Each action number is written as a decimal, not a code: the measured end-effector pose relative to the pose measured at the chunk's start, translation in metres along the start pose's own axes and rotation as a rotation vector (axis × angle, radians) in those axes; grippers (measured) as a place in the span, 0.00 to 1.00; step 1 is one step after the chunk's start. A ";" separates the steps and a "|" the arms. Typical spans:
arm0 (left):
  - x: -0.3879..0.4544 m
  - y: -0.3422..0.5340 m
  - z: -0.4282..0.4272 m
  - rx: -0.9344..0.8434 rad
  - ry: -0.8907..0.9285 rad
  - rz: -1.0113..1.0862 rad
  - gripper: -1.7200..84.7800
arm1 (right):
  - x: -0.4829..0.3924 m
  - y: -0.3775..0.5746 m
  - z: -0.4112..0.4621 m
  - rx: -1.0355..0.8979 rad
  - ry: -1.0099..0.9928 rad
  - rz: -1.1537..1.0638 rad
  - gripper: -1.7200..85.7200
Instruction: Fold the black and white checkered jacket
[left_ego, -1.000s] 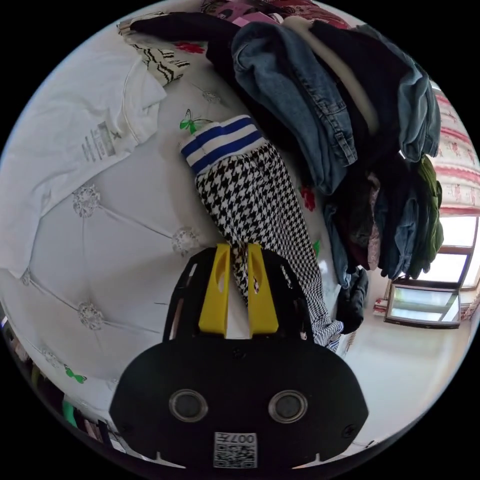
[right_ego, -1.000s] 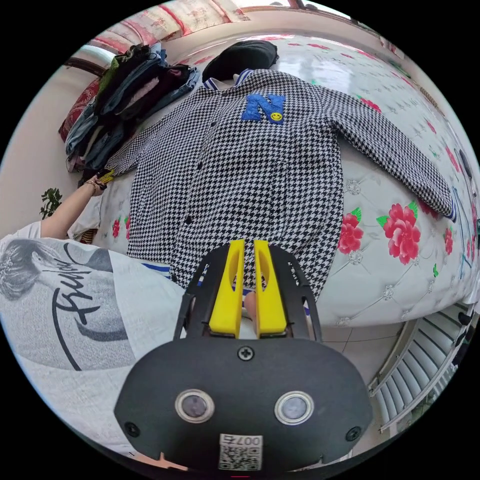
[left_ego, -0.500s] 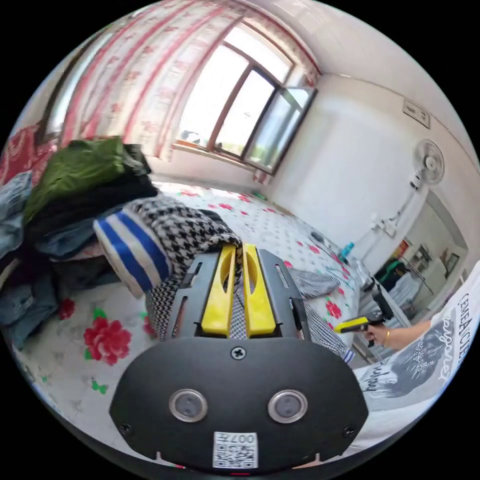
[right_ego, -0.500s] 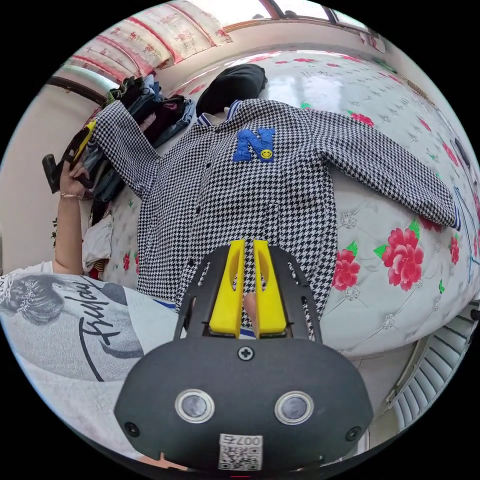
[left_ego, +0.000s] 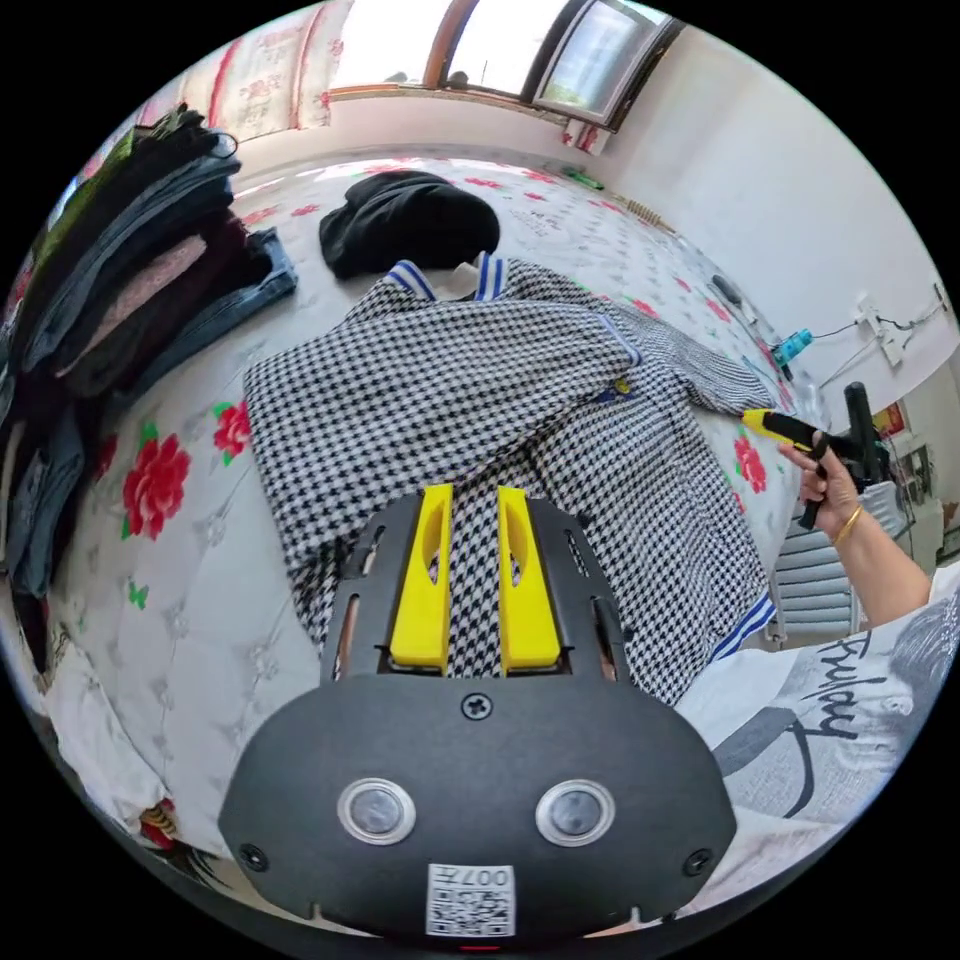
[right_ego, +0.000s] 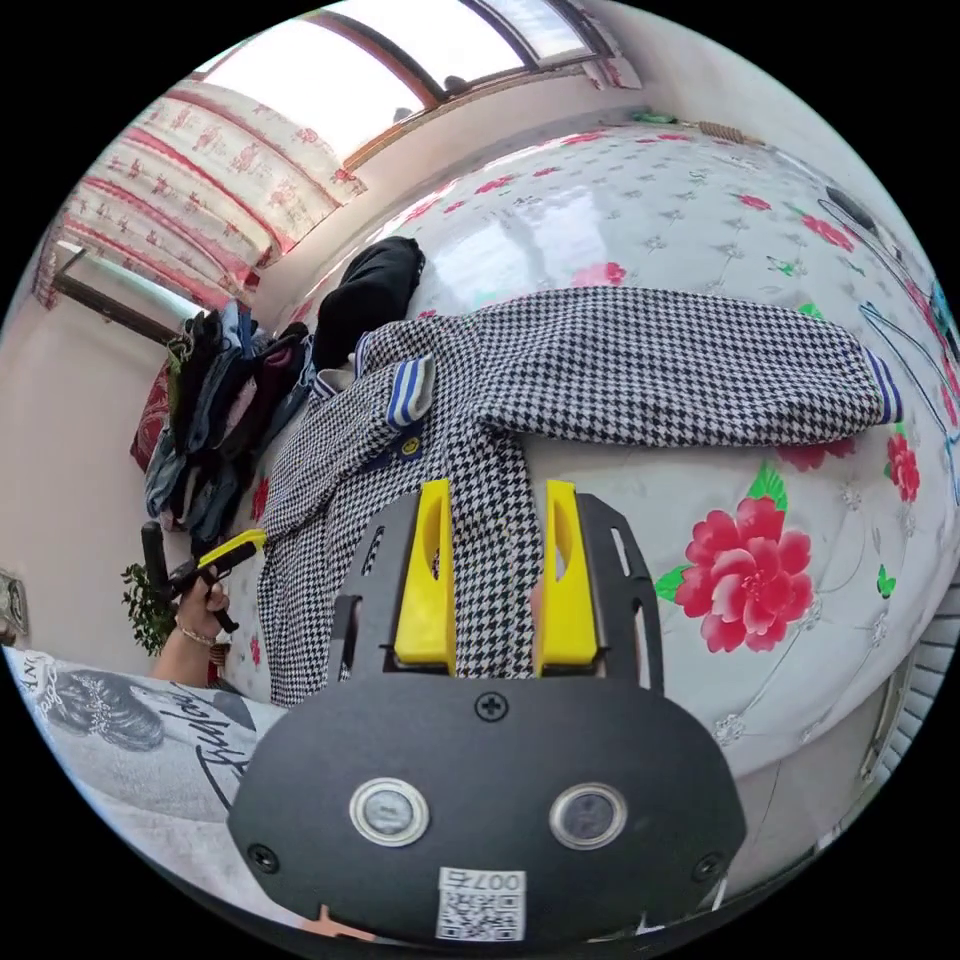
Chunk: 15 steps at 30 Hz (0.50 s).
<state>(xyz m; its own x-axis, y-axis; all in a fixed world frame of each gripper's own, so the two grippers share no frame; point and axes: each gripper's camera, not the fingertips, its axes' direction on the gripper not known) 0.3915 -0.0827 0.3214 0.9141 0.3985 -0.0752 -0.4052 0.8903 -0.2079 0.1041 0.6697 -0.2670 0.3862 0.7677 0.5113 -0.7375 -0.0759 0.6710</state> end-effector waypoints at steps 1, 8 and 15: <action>-0.008 0.007 0.006 -0.043 -0.052 -0.053 0.09 | 0.031 -0.010 -0.012 0.051 0.001 0.088 0.15; -0.022 0.041 0.047 -0.197 -0.170 -0.320 0.07 | 0.224 -0.011 -0.052 0.293 -0.071 0.695 0.17; -0.034 0.045 0.104 -0.245 -0.126 -0.456 0.04 | 0.240 -0.051 -0.051 0.362 -0.088 0.740 0.09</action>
<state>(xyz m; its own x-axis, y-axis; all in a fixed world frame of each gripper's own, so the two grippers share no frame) 0.3410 -0.0332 0.4164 0.9815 0.0199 0.1903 0.0620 0.9078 -0.4148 0.2064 0.8909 -0.2060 -0.0757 0.3877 0.9187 -0.6002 -0.7534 0.2685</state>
